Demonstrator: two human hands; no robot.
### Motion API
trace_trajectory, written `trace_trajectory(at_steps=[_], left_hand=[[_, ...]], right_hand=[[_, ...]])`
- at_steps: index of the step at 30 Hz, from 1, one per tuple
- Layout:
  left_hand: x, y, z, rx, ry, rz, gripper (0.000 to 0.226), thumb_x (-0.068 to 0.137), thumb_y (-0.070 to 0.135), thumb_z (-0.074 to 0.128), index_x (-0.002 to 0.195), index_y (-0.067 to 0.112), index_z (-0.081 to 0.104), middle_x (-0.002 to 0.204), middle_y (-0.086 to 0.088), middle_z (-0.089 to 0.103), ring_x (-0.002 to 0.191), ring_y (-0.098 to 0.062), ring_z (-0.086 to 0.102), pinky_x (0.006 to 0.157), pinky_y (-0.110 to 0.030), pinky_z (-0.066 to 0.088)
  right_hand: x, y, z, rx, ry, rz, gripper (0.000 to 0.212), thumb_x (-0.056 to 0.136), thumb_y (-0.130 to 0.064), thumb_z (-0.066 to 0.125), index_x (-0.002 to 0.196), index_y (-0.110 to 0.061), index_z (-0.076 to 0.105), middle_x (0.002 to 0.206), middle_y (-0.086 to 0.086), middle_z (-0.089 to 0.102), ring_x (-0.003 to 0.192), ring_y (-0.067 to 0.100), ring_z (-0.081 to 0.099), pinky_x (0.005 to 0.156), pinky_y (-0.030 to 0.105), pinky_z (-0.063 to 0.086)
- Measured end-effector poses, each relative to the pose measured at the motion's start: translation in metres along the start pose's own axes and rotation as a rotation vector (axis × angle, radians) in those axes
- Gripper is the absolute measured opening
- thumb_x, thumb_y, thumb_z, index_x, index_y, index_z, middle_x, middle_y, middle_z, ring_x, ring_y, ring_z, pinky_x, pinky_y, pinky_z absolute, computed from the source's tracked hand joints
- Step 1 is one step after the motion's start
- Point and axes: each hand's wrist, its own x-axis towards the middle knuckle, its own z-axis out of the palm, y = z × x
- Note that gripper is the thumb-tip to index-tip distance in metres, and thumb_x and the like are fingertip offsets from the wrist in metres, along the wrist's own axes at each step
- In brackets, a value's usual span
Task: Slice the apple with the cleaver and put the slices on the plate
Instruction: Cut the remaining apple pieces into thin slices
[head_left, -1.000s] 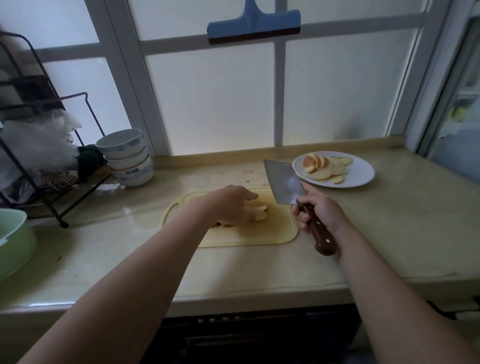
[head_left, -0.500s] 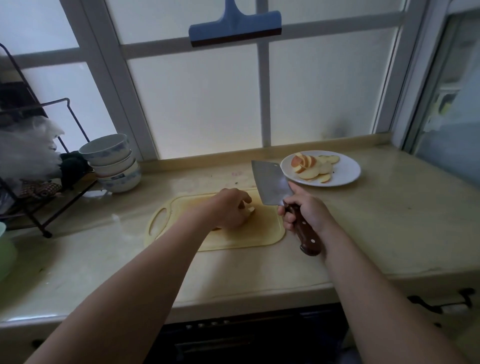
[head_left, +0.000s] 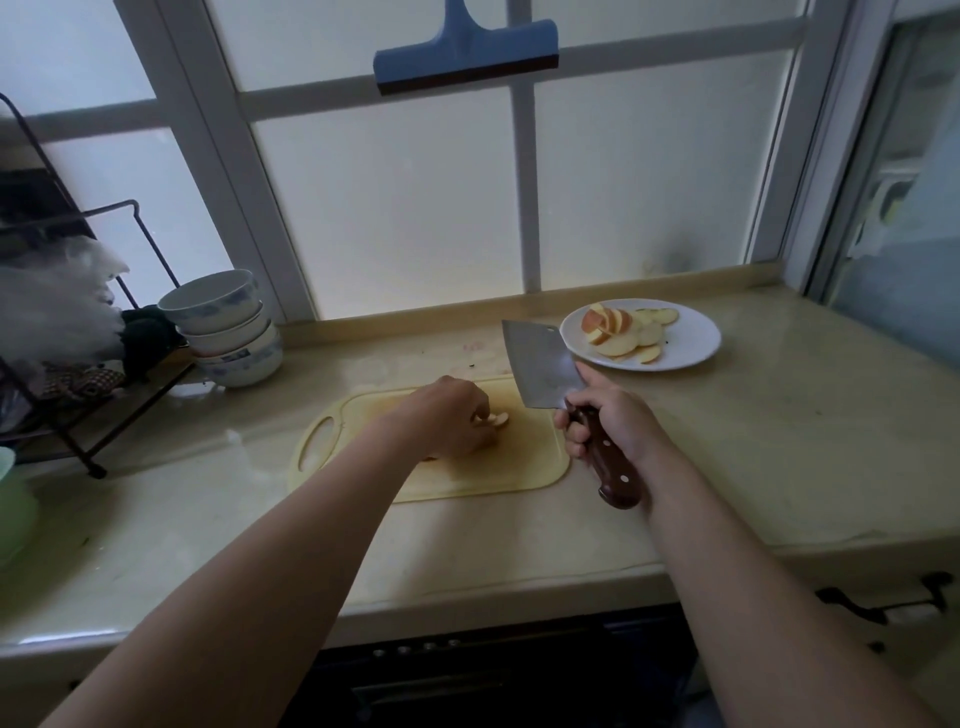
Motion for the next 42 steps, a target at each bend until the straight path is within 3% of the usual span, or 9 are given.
trace_trajectory(at_steps=[7,13,20,25,28,32,36,39,42], left_hand=[[0.003,0.004,0.004,0.02,0.06,0.0,0.035,0.099,0.046,0.052,0.119,0.022,0.067,0.113,-0.003,0.063,0.099,-0.023,0.06,0.087,-0.04,0.055],[0.004,0.009,0.009,0.036,0.132,-0.043,0.034,0.101,0.044,0.049,0.1,0.015,0.068,0.098,-0.005,0.062,0.086,-0.026,0.061,0.074,-0.037,0.055],[0.01,0.026,0.009,0.04,0.218,-0.081,0.025,0.102,0.031,0.051,0.099,0.01,0.065,0.099,-0.011,0.064,0.088,-0.03,0.065,0.074,-0.038,0.055],[0.012,0.027,0.006,-0.169,0.175,-0.076,0.034,0.097,0.04,0.061,0.114,0.013,0.07,0.107,-0.007,0.067,0.094,-0.024,0.062,0.077,-0.031,0.05],[0.006,0.015,0.0,-0.253,0.081,-0.058,0.04,0.094,0.022,0.061,0.134,0.016,0.064,0.121,-0.005,0.066,0.108,-0.022,0.061,0.095,-0.033,0.052],[0.006,0.016,0.003,-0.25,0.057,-0.118,0.045,0.094,0.005,0.055,0.136,0.019,0.062,0.127,-0.006,0.062,0.108,-0.024,0.061,0.094,-0.031,0.052],[0.011,0.025,0.01,-0.298,0.185,-0.189,0.036,0.096,0.003,0.055,0.128,0.013,0.068,0.12,-0.01,0.062,0.101,-0.027,0.063,0.082,-0.028,0.05],[0.014,0.03,0.013,-0.287,0.239,-0.216,0.025,0.094,0.0,0.053,0.105,0.007,0.075,0.1,-0.01,0.064,0.08,-0.024,0.061,0.071,-0.034,0.054],[0.016,0.033,0.013,-0.261,0.251,-0.232,0.023,0.094,0.0,0.052,0.098,0.005,0.075,0.092,-0.01,0.064,0.076,-0.024,0.061,0.074,-0.038,0.059]], right_hand=[[-0.001,-0.001,0.0,0.007,-0.009,0.003,0.047,0.102,0.004,0.035,0.114,-0.032,0.063,0.066,0.013,0.056,0.043,0.011,0.045,0.04,0.024,0.041],[0.0,0.0,0.0,0.01,0.002,0.007,0.045,0.102,0.004,0.036,0.116,-0.028,0.063,0.067,0.014,0.056,0.042,0.011,0.046,0.039,0.024,0.041],[0.002,0.0,-0.002,0.0,0.023,0.009,0.046,0.1,0.004,0.037,0.125,-0.026,0.061,0.067,0.013,0.057,0.042,0.012,0.046,0.039,0.024,0.041],[0.006,0.002,-0.007,0.048,0.05,0.02,0.049,0.101,0.001,0.037,0.138,-0.022,0.058,0.069,0.013,0.057,0.045,0.011,0.047,0.04,0.024,0.041],[0.006,0.002,-0.007,0.083,0.064,0.018,0.045,0.102,-0.001,0.035,0.136,-0.019,0.059,0.067,0.009,0.056,0.043,0.009,0.045,0.038,0.023,0.04],[0.005,0.001,-0.006,0.089,0.062,0.017,0.042,0.103,-0.001,0.034,0.13,-0.02,0.06,0.065,0.007,0.056,0.043,0.008,0.045,0.038,0.022,0.04],[0.006,0.001,-0.007,0.087,0.059,0.023,0.041,0.103,-0.002,0.034,0.13,-0.019,0.06,0.066,0.008,0.056,0.043,0.008,0.045,0.039,0.023,0.041],[0.006,0.001,-0.007,0.088,0.059,0.024,0.041,0.103,-0.002,0.035,0.128,-0.022,0.06,0.065,0.008,0.057,0.044,0.009,0.046,0.039,0.023,0.041],[0.006,0.001,-0.007,0.092,0.06,0.027,0.041,0.103,-0.002,0.035,0.128,-0.023,0.061,0.064,0.007,0.058,0.044,0.008,0.046,0.039,0.023,0.041]])
